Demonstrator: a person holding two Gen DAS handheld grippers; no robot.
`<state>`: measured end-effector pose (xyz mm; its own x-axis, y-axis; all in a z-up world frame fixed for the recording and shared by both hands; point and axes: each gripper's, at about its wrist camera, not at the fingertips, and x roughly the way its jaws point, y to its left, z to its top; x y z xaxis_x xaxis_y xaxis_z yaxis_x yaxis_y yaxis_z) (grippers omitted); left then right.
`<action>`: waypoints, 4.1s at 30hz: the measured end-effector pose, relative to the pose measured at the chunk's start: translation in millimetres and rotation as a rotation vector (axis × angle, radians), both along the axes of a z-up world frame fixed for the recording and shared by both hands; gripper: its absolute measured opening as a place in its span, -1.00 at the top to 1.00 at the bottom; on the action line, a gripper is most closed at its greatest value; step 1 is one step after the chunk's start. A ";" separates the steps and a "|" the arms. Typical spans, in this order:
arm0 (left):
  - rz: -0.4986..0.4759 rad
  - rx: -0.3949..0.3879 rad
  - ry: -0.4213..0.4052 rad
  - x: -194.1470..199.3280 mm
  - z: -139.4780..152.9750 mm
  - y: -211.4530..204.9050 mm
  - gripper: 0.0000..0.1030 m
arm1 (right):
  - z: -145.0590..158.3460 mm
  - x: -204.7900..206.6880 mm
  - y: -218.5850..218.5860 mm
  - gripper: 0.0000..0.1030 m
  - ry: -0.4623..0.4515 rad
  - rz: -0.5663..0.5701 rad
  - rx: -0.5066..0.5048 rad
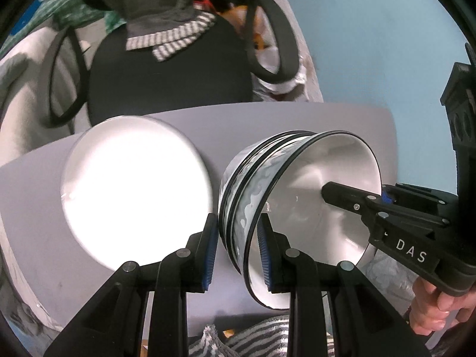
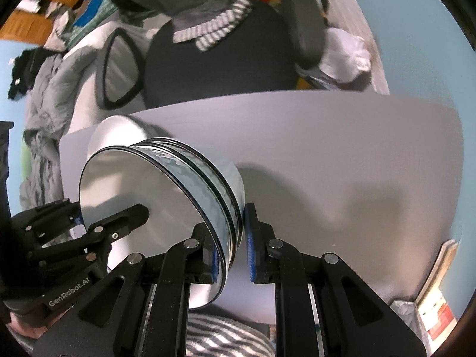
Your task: Organize plates and bowls
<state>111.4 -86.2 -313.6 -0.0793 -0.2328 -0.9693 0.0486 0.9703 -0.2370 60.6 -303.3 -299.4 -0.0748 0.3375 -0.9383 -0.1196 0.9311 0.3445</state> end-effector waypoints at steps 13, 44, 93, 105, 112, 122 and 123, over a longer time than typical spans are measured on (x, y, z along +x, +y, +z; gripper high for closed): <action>0.128 0.022 -0.011 6.1 9.0 90.8 0.51 | 2.1 7.2 101.7 0.72 -0.010 0.131 -0.008; 0.122 0.036 0.057 17.1 -25.3 123.9 0.50 | -25.5 15.6 158.4 0.71 0.026 0.141 -0.070; 0.085 0.090 -0.427 -85.8 168.3 123.5 -0.56 | 159.8 -82.0 108.1 -0.26 -0.492 -0.012 -0.129; 0.127 0.068 -0.583 -108.2 222.9 124.5 -0.73 | 194.1 -104.6 102.2 -0.26 -0.594 -0.083 -0.102; 0.157 0.069 -0.610 -113.6 231.7 133.6 -0.73 | 197.0 -113.8 101.8 -0.26 -0.607 -0.119 -0.081; 0.142 0.072 -0.600 -112.5 232.3 133.0 -0.73 | 202.6 -123.9 102.9 -0.26 -0.661 -0.122 -0.147; 0.140 0.073 -0.598 -112.3 232.5 132.4 -0.73 | 203.0 -123.5 102.5 -0.26 -0.661 -0.124 -0.144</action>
